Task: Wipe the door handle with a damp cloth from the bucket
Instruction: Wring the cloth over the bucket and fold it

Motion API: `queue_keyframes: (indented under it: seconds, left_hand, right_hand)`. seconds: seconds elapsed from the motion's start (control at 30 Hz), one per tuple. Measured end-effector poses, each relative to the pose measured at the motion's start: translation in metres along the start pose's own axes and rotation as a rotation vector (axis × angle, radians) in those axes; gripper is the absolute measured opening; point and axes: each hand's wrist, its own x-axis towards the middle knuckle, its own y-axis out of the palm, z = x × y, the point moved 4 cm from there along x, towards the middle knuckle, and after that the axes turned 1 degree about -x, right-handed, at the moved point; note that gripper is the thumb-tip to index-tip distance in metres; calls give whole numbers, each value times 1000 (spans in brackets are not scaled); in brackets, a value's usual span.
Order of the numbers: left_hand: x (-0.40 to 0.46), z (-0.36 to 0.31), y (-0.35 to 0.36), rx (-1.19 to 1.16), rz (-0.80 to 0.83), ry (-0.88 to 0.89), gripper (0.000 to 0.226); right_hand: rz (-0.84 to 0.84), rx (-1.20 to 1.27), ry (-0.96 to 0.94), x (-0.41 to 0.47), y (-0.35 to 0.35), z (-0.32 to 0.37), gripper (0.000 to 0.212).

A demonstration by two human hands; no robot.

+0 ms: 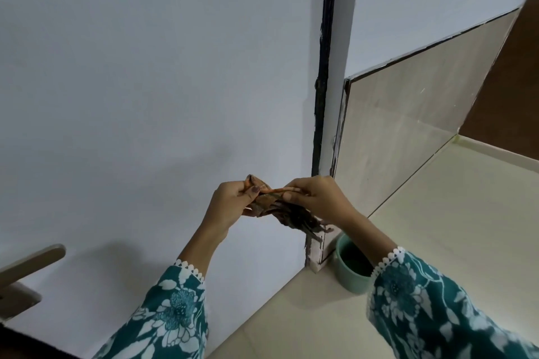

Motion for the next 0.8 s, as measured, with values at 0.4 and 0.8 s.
queue_keyframes:
  seconds: [0.4, 0.8]
  left_hand:
    - [1, -10, -6, 393, 51, 17, 34]
    - [6, -13, 4, -87, 119, -68, 51]
  right_hand:
    - [-112, 299, 357, 5, -13, 2, 15]
    - [33, 519, 242, -4, 29, 38, 51]
